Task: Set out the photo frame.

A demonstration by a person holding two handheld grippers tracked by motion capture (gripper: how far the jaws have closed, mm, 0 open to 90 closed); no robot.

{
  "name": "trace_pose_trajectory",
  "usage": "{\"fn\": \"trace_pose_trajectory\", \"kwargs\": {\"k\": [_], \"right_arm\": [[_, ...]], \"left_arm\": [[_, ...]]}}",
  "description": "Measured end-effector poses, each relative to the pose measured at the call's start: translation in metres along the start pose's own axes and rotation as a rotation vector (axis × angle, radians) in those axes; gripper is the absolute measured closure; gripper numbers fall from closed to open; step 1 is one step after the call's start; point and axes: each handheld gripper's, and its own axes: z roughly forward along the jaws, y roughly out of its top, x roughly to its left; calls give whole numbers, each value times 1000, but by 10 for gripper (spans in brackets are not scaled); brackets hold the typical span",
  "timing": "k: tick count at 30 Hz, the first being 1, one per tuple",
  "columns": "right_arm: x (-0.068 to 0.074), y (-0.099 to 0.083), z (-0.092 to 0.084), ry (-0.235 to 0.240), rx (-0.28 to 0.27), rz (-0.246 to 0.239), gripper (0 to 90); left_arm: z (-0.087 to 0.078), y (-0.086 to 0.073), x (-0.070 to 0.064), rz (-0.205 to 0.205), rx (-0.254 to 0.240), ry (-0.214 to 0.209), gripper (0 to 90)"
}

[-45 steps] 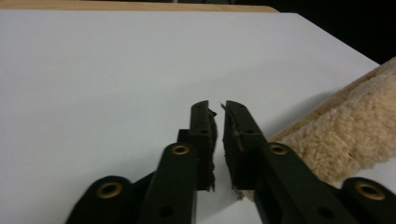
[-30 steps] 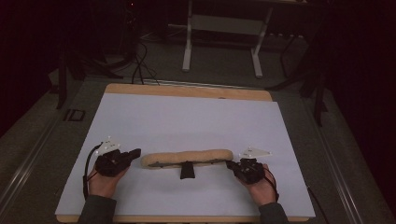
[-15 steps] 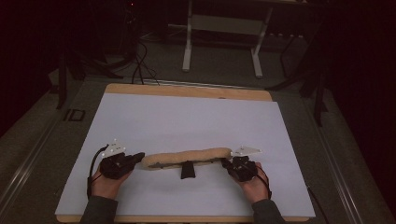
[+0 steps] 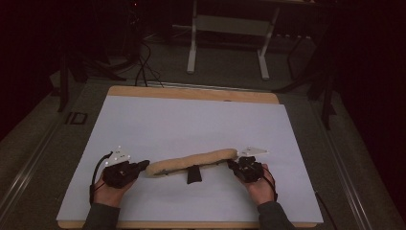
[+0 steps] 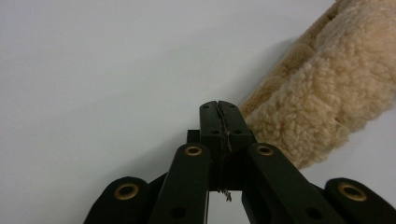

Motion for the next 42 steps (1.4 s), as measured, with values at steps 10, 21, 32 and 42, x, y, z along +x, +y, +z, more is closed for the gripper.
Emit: {"fn": "trace_pose_trajectory", "kwargs": {"k": [10,21,32,42], "right_arm": [[4,8,1,-5,-11,5,900],[16,19,5,6,-20,-19,900],[36,27,7,31,-37,-51,900],[47,33,14,30,-33,-59,900]], "left_arm": [[3,0,-9,15,3,-34,900],[7,1,-19,41,18,-70,900],[10,1,-29,79,28,-112,900],[13,3,-38,120,28,-187,900]]}}
